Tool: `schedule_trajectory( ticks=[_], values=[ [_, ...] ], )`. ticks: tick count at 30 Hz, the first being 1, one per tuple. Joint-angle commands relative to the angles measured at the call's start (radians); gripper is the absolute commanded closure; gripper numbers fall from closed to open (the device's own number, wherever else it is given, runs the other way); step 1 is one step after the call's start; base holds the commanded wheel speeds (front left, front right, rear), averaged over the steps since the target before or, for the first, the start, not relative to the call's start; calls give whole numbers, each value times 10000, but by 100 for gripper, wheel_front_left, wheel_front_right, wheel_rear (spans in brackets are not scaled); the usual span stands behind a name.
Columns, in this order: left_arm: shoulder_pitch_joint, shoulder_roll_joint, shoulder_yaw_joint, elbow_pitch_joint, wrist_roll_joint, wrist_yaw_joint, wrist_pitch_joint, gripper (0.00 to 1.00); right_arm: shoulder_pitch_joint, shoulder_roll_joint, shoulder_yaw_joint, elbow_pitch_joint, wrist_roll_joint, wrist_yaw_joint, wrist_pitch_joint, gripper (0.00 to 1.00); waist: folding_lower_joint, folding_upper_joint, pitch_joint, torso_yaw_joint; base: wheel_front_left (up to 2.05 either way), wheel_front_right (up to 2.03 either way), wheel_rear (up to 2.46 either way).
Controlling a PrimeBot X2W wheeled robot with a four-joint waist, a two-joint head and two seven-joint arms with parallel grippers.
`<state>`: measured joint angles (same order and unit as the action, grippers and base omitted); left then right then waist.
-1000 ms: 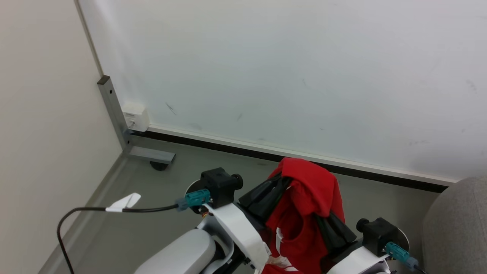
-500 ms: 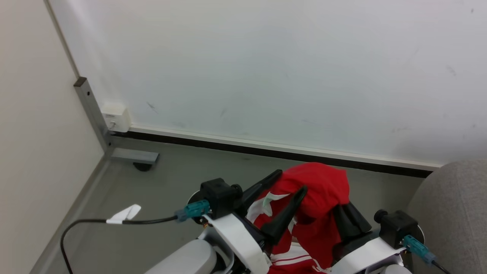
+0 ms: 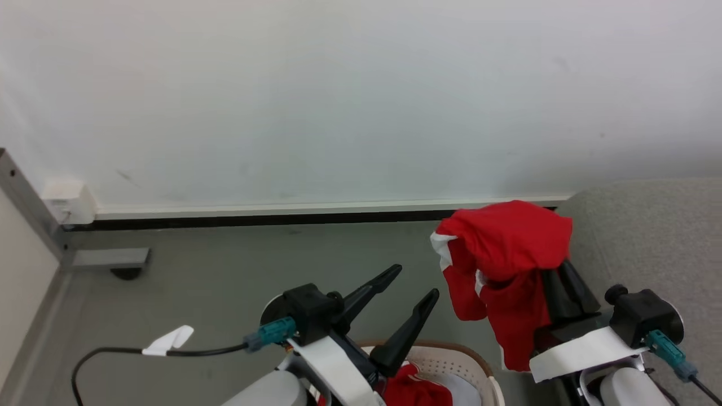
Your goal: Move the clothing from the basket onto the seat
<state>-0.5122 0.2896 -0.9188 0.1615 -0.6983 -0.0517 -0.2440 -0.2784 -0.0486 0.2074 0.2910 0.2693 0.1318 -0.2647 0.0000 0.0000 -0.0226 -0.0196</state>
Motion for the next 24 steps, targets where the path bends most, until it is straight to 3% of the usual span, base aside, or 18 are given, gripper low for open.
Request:
schedule_trajectory(
  ticks=[1, 14, 19, 24],
  values=[
    [93, 57, 28, -62, 163, -1, -66, 0, -3, -32, -173, -136, -181, -21, 5, 100, 0, 0, 196, -733, 0, 0, 0],
    [362, 279, 266, -212, 1082, 64, -207, 0, 383, -28, -1159, -1610, -855, -21, 5, 100, 0, 0, 543, -3542, 0, 0, 0],
    [448, 215, 409, -145, 1284, 18, -200, 0, 387, -25, -1160, -1839, -634, -21, 5, 100, 0, 0, 686, -4182, 0, 0, 0],
    [539, 274, 505, -72, 1437, -79, -202, 0, 184, -22, -1181, -1733, -558, -21, 5, 100, 0, 0, 895, -4386, 0, 0, 0]
  ],
)
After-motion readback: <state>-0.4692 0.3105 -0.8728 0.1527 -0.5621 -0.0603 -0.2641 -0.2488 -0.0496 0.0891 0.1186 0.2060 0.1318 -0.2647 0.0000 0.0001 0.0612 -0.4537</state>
